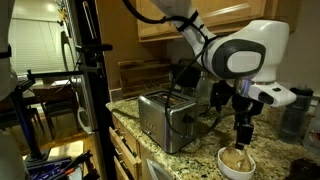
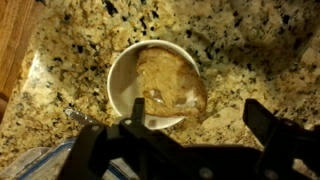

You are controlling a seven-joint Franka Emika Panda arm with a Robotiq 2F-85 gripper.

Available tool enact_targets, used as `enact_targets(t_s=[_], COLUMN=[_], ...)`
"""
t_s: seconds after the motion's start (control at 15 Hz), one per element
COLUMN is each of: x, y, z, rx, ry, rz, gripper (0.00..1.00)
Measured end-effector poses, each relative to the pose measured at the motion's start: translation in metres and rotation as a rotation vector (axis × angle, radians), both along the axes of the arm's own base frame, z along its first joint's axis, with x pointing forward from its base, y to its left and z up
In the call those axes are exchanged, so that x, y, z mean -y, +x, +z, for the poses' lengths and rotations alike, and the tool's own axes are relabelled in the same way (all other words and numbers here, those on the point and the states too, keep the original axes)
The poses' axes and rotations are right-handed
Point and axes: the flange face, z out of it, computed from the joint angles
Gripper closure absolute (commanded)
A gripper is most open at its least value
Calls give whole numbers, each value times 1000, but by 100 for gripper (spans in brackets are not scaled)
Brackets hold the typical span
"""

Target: Put two slices of bread in the toaster

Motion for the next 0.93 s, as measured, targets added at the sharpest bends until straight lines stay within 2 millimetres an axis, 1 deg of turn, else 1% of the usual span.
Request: enact_targets(t_s=[0.6, 0.93], x=[2, 5], y=[2, 5], z=[-30, -38], rx=[-40, -47], ry=[1, -2], rz=[0, -3], gripper=[0, 0])
